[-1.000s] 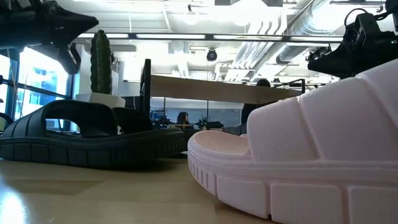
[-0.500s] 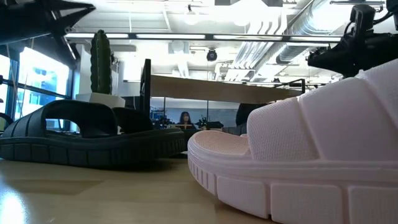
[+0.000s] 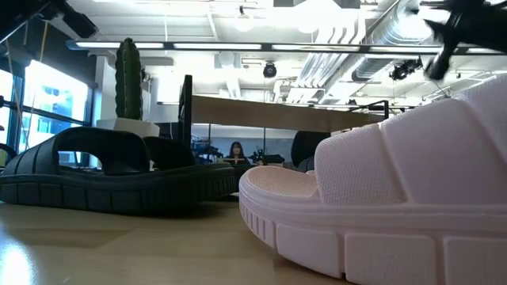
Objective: Pick and place slides into the shelf
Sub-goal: Put the pink slide on the shelf
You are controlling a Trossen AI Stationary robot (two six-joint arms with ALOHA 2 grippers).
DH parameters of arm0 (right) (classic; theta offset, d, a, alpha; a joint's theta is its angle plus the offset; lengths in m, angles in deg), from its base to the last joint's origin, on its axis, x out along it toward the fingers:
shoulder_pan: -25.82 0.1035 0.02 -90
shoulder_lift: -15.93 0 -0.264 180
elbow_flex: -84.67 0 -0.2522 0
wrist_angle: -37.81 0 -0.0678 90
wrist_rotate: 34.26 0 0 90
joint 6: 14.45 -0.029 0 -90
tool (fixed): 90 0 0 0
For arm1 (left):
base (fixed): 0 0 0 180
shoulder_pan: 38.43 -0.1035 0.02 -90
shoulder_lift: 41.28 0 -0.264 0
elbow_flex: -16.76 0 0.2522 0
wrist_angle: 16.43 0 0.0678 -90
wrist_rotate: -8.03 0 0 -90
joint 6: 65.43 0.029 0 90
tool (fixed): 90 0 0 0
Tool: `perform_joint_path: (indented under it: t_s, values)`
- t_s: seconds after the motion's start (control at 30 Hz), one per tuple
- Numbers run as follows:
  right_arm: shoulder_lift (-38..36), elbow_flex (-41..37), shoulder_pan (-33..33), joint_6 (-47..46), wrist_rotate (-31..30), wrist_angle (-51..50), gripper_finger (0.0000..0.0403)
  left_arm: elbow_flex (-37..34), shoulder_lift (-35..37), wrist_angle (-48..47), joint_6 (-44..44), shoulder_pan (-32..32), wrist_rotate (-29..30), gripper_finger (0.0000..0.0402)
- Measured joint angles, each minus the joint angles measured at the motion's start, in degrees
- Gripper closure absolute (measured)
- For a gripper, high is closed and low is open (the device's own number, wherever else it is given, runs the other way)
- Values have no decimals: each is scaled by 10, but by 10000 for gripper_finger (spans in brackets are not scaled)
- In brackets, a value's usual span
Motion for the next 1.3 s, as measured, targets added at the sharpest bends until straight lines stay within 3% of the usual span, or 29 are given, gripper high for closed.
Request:
perform_joint_path:
  t_s: [0.2,0.43,0.53,0.67,0.83,1.07,1.17,1.3]
  values:
    - [0,0,0,0,100,117,402,65,-75,3,21,0,-36,399]
    - [0,0,0,3,116,132,402,195,-227,-32,58,0,-157,399]
    - [0,5,0,1,118,141,402,263,-294,-132,48,0,-181,399]
    - [0,39,0,9,129,129,402,376,-385,-351,34,11,-184,399]
    - [0,109,0,36,155,47,402,522,-501,-643,32,73,-114,399]
    - [28,240,0,75,152,-153,402,697,-638,-978,-12,184,71,399]
    - [63,297,0,92,162,-204,402,739,-679,-1069,-29,225,126,399]
    - [129,373,0,109,190,-260,402,750,-713,-1106,-35,257,139,399]
